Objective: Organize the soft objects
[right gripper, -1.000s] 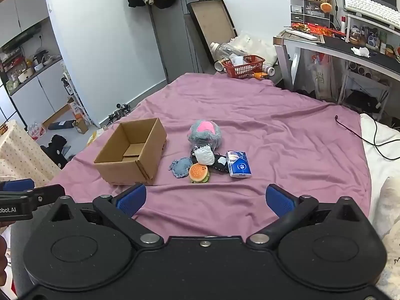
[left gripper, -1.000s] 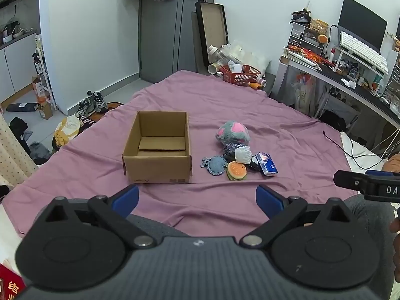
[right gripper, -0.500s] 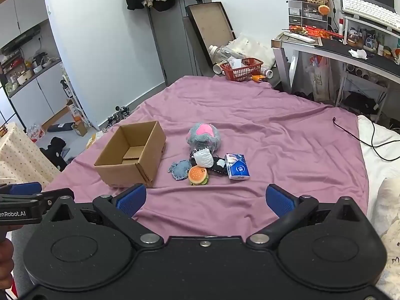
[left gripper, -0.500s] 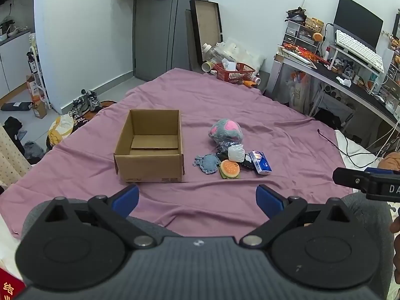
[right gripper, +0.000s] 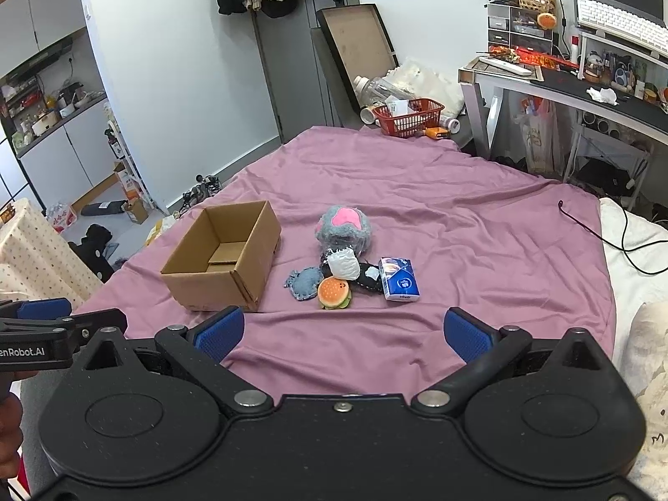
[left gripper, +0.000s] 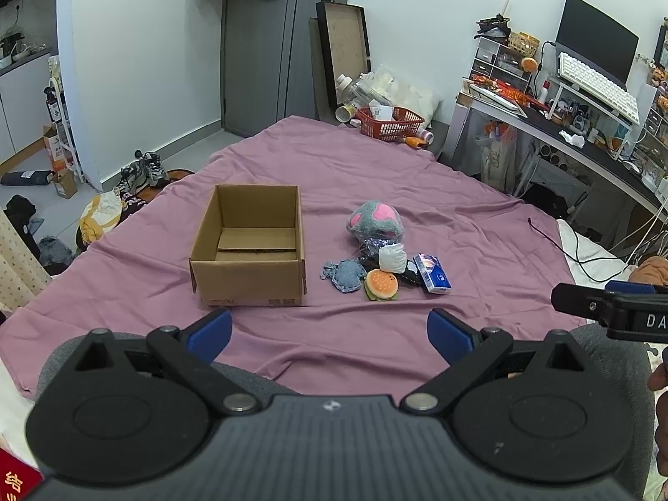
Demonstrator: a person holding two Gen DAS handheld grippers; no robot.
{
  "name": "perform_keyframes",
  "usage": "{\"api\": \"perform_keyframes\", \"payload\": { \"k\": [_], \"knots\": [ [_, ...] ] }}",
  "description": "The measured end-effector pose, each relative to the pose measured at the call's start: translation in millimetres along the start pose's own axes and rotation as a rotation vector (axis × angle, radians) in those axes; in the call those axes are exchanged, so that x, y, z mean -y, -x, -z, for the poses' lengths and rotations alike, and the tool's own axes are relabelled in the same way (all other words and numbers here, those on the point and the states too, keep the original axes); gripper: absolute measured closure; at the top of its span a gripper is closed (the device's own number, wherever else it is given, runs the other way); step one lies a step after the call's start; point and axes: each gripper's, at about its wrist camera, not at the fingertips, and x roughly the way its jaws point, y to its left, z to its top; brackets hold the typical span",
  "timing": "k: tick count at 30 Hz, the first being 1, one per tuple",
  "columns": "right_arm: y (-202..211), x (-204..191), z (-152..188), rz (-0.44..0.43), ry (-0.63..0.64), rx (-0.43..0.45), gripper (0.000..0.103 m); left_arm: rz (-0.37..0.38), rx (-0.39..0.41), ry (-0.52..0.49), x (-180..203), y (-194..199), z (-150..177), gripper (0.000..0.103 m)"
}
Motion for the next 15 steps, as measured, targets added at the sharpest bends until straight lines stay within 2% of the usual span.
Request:
{"api": "perform_keyframes", "payload": {
  "k": [15],
  "knots": [
    [2.1,1.8,-1.2,0.002,-0.014,-0.003,0.000,-0.009,-0.004,0.006,0.2,5.1,-2.9,0.004]
  ]
}}
